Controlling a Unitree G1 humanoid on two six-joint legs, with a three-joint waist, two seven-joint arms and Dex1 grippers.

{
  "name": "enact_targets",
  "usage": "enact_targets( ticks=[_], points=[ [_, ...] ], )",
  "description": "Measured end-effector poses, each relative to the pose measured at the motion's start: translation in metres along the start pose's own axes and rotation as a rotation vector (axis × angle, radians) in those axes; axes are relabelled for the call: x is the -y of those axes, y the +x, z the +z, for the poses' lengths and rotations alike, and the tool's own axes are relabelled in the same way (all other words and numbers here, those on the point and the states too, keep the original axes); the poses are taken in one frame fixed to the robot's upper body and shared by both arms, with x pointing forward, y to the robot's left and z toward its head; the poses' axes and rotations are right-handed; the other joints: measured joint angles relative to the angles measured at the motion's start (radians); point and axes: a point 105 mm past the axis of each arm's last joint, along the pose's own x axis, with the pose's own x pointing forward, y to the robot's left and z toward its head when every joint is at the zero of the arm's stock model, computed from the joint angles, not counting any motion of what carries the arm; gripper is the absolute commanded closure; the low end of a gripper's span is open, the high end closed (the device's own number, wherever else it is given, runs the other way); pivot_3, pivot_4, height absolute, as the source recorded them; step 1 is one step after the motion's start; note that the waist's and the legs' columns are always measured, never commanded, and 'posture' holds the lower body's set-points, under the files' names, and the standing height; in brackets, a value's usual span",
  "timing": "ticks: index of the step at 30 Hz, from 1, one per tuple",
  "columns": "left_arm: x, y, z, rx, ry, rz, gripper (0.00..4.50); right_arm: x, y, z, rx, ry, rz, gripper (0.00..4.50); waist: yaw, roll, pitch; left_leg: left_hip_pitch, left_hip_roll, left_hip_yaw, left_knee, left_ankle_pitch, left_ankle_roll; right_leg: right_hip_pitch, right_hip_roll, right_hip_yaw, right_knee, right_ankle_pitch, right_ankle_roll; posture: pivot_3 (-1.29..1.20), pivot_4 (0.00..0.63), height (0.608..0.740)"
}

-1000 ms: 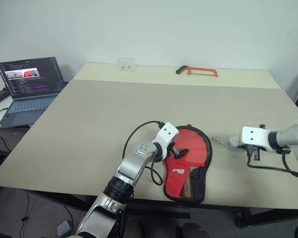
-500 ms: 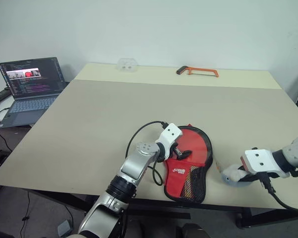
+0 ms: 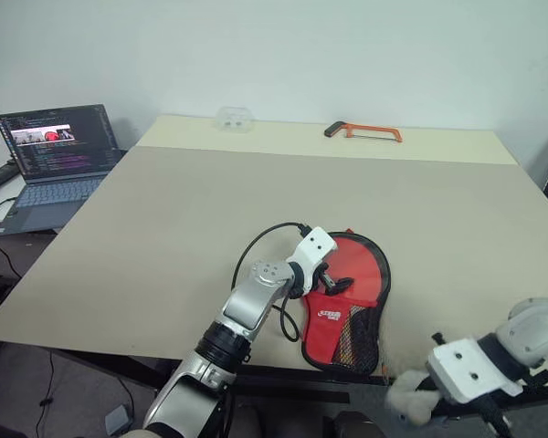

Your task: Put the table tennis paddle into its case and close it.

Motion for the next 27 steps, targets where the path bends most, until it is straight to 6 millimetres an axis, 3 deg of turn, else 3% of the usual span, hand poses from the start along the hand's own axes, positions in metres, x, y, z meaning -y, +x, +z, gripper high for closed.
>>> enact_targets(
  ticks=[5, 17, 25, 27],
  points=[
    [-0.001, -0.001, -0.001, -0.003, 0.002, 0.001, 0.00, -0.009, 0.007, 0.007, 0.037, -0.006, 0.042, 4.29, -0.002, -0.002, -0.001, 0.000, 0.000, -0.001, 0.000, 0.000, 0.000, 0.000, 0.000, 0.000, 0.000, 0.000, 0.000, 0.00, 0.150, 0.740],
    [-0.001, -0.002, -0.001, -0.007, 0.006, 0.002, 0.00, -0.008, 0.007, 0.013, 0.037, -0.010, 0.054, 4.29, -0.002, -0.005, -0.001, 0.000, 0.001, -0.001, 0.000, 0.000, 0.000, 0.000, 0.001, 0.000, 0.000, -0.001, -0.001, 0.00, 0.150, 0.740],
    [0.001, -0.001, -0.001, -0.010, 0.012, -0.004, 0.00, 0.041, -0.031, -0.013, -0.049, 0.034, -0.172, 4.30, -0.003, -0.006, -0.001, 0.000, 0.001, 0.000, 0.000, 0.000, 0.000, 0.000, 0.001, 0.000, 0.000, 0.000, -0.001, 0.00, 0.150, 0.740],
    [0.001, -0.001, 0.000, -0.009, 0.013, -0.007, 0.00, 0.047, -0.036, -0.018, -0.059, 0.049, -0.201, 3.56, -0.002, -0.006, -0.001, 0.000, 0.001, 0.000, 0.000, 0.000, 0.000, 0.000, 0.001, 0.000, 0.000, -0.001, -0.001, 0.00, 0.150, 0.740]
  ],
)
